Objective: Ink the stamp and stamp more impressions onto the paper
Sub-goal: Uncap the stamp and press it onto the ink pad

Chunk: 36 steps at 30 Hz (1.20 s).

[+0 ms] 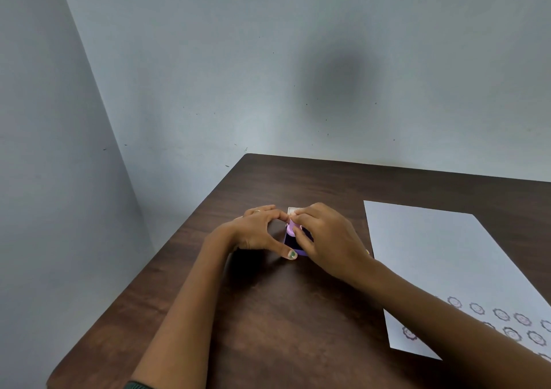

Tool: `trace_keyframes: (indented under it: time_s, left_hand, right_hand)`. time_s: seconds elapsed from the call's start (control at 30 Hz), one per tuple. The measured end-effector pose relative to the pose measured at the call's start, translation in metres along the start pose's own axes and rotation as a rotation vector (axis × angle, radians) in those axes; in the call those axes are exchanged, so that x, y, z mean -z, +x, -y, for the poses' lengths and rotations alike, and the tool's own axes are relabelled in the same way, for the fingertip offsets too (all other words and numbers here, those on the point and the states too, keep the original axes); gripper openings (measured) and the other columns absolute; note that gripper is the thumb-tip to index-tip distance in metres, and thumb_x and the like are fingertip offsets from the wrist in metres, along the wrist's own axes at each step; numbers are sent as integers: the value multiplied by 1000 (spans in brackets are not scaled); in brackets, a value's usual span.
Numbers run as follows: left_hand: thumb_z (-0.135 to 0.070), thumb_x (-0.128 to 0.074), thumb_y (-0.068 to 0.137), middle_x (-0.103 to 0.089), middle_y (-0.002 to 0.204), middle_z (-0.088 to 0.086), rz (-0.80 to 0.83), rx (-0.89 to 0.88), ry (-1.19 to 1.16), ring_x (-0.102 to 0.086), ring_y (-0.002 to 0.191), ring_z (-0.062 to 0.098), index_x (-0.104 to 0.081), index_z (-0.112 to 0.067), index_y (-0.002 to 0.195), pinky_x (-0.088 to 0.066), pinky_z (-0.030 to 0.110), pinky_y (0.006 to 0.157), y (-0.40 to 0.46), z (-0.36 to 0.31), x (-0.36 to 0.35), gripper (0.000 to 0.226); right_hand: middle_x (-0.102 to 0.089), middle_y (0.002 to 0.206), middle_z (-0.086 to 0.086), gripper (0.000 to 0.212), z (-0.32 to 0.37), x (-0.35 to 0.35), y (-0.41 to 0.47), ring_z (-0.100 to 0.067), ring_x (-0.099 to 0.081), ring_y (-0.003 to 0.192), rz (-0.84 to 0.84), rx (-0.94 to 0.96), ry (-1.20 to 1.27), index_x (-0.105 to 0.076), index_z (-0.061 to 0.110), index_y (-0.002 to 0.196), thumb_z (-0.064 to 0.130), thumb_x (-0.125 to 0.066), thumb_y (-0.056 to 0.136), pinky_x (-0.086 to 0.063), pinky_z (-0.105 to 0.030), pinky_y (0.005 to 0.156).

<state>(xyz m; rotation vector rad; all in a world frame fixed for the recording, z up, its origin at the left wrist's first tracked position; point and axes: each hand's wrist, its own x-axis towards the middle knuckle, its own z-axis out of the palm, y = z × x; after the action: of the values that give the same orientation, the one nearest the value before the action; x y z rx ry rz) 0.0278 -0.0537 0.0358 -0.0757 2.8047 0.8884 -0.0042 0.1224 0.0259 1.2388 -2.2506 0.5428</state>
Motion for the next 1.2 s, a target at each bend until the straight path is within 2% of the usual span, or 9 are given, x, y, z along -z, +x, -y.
trace_keyframes:
  time_s: [0.17, 0.33, 0.47, 0.83, 1.0, 1.2]
  left_hand:
    - [-44, -80, 65, -12, 158, -3, 15, 0, 2, -1, 145, 24, -42, -43, 128, -13, 54, 115, 1, -2, 0, 74]
    - [-44, -81, 64, -11, 158, -3, 6, -4, -12, 0, 145, 22, -44, -42, 129, -13, 52, 116, -1, -2, 0, 74]
    - [-45, -81, 64, -12, 158, -3, -2, -8, -11, -1, 145, 22, -43, -44, 127, -13, 51, 116, -1, -1, -1, 74]
    - [-43, -80, 66, -12, 158, -2, 5, 1, -10, -1, 145, 24, -42, -41, 129, -13, 52, 116, -2, -4, -1, 73]
    - [-39, -80, 68, -12, 158, -1, 2, -3, -17, 0, 145, 23, -42, -38, 133, -12, 51, 116, -5, -6, 0, 75]
    - [-40, -80, 68, -11, 158, -1, 3, -2, -22, 1, 145, 23, -42, -38, 132, -12, 50, 116, -6, -6, 0, 74]
  right_hand:
    - [-73, 89, -2, 25, 5, 3, 1, -17, -60, 85, 31, 0, -60, -71, 11, 92, 26, -58, 78, -48, -31, 67]
    - [-74, 95, 0, 29, 0, 12, -6, -23, -58, 98, 60, 6, -113, -70, 13, 94, 20, -61, 67, -46, -37, 74]
    - [-74, 95, 1, 31, 6, 10, -1, -25, -54, 102, 79, 2, -142, -69, 13, 93, 22, -53, 68, -41, -39, 77]
    - [-72, 94, 1, 31, 3, 6, 2, -23, -46, 105, 113, -27, -152, -69, 12, 93, 18, -48, 70, -30, -37, 78]
    - [-70, 104, 0, 37, -4, 10, 1, -25, -47, 105, 94, -49, -103, -67, 14, 101, 14, -49, 69, -30, -39, 79]
    - [-70, 105, -2, 38, -3, 7, -4, -26, -47, 106, 89, -41, -109, -66, 13, 102, 18, -54, 66, -29, -38, 78]
